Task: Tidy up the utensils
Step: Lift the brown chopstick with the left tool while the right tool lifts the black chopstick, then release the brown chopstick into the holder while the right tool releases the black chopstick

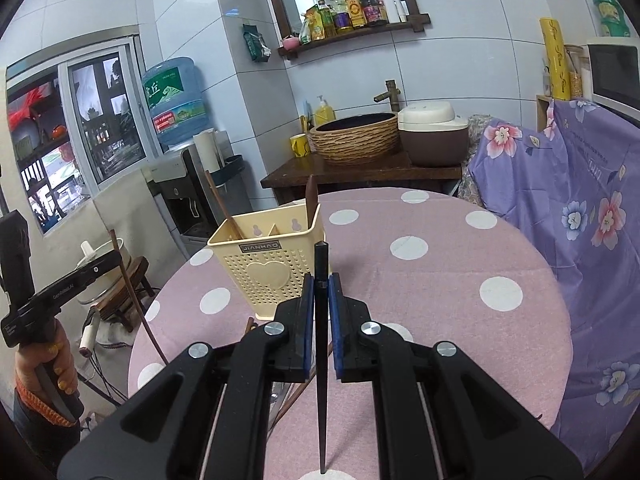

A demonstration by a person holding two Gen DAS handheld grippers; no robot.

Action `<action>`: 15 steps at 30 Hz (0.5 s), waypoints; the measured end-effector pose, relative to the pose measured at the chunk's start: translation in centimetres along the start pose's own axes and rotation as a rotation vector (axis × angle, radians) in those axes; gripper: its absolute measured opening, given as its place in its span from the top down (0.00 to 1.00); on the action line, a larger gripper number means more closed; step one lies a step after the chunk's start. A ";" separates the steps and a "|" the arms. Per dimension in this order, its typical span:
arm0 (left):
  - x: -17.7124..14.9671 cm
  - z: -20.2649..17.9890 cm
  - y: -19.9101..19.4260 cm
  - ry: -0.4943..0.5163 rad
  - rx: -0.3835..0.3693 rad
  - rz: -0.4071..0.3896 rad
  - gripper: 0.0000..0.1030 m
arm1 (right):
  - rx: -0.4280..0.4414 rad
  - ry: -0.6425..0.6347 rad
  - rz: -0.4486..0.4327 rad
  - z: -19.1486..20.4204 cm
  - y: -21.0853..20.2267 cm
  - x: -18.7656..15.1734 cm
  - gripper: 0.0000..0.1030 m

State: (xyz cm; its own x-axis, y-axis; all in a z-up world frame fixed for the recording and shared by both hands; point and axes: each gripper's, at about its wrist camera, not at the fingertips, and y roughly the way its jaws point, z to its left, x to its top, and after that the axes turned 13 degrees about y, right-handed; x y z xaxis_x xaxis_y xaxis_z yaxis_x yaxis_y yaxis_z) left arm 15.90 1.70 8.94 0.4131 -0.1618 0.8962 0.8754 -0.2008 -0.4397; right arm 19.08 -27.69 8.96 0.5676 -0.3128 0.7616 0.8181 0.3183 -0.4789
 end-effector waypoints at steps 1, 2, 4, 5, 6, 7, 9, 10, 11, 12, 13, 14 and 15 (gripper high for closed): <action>0.2 0.0 -0.1 0.003 -0.001 -0.004 0.92 | 0.004 -0.001 0.000 0.1 -0.1 0.1 0.92; 0.3 0.1 -0.2 0.005 -0.005 -0.008 0.92 | 0.008 -0.001 -0.003 0.2 -0.2 0.2 0.92; 0.7 0.1 -0.3 0.001 -0.015 -0.012 0.92 | 0.018 -0.004 -0.008 0.3 -0.4 0.5 0.92; 1.0 0.2 -0.3 0.001 -0.020 -0.013 0.92 | 0.024 -0.004 -0.013 0.5 -0.5 0.8 0.92; 1.2 0.2 -0.3 0.000 -0.024 -0.014 0.92 | 0.029 -0.003 -0.016 0.7 -0.6 1.2 0.92; 1.5 0.2 -0.4 -0.002 -0.029 -0.015 0.92 | 0.037 -0.005 -0.017 0.9 -0.6 1.7 0.92; 2.6 0.4 -0.4 -0.008 -0.046 -0.024 0.92 | 0.045 -0.016 -0.031 1.7 -0.9 2.9 0.92; 3.4 0.5 -0.6 -0.015 -0.055 -0.032 0.92 | 0.051 -0.020 -0.041 2.1 -1.1 3.7 0.92; 4.1 0.6 -0.7 -0.020 -0.063 -0.040 0.92 | 0.057 -0.027 -0.050 2.5 -1.3 4.6 0.92; 5.3 0.7 -0.9 -0.025 -0.075 -0.053 0.92 | 0.062 -0.036 -0.062 3.2 -1.5 5.8 0.92; 6.2 0.7 -1.1 -0.026 -0.082 -0.062 0.92 | 0.067 -0.040 -0.069 3.8 -1.6 6.9 0.92; 7.6 0.8 -1.3 -0.026 -0.088 -0.075 0.92 | 0.068 -0.047 -0.074 4.5 -1.5 8.2 0.92; 8.8 0.7 -1.5 -0.023 -0.090 -0.086 0.92 | 0.064 -0.051 -0.079 5.1 -1.5 9.3 0.92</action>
State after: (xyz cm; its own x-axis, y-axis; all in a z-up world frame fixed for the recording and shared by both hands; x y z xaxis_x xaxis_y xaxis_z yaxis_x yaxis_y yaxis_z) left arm 18.42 1.27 17.48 0.3439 -0.1183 0.9315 0.8821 -0.2995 -0.3637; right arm 22.65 -26.51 18.95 0.4949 -0.2940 0.8177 0.8515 0.3514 -0.3891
